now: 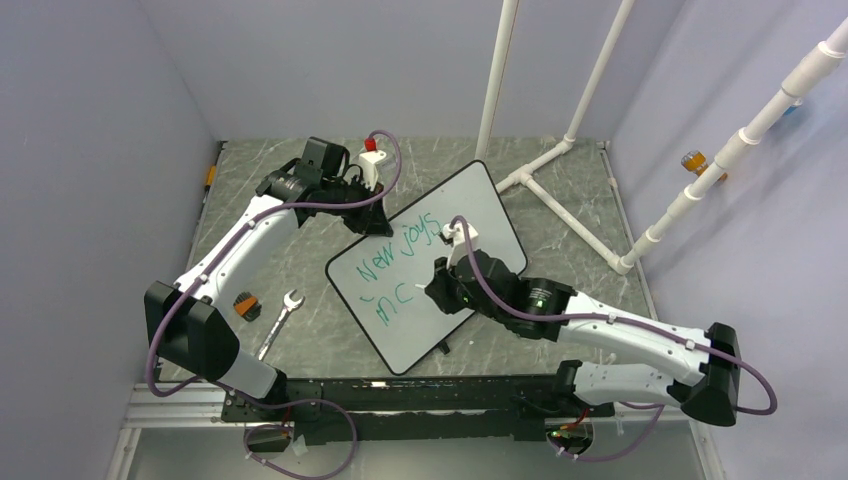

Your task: Write a sentence on the whiteboard

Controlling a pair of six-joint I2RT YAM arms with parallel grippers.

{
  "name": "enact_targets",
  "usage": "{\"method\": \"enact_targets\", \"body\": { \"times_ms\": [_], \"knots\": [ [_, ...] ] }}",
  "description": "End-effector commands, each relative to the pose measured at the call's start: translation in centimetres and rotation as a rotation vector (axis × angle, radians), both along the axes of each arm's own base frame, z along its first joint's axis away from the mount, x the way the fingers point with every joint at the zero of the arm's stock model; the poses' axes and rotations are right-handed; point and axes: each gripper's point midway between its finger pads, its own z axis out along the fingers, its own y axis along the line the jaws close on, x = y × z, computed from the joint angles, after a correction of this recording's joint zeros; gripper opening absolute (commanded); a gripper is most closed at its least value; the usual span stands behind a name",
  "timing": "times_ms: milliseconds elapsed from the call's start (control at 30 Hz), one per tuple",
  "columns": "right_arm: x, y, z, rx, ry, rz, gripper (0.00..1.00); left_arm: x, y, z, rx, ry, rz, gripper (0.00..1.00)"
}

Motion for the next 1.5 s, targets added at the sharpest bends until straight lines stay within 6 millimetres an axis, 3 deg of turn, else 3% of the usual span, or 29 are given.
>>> {"method": "enact_targets", "body": {
  "times_ms": [0,400,667,1467],
  "knots": [
    [0.4,-0.7,4.3,0.084,-0.071,-0.024,0.0,0.6,0.6,-1.4,0.113,-0.128,-0.05,0.0],
    [1.8,-1.5,4.5,0.137,-0.076,-0.044,0.0,0.5,0.6,-1.4,0.113,-0.127,-0.049,0.0],
    [1.9,-0.5,3.8,0.146,-0.052,-0.008,0.0,0.5,0.6,-1.4,0.113,-0.126,-0.05,0.0],
    [1.6,1.2,-0.1,0.097,0.024,0.043,0.0,0.5,0.5,-1.4,0.109,-0.124,-0.052,0.0]
  ]
}}
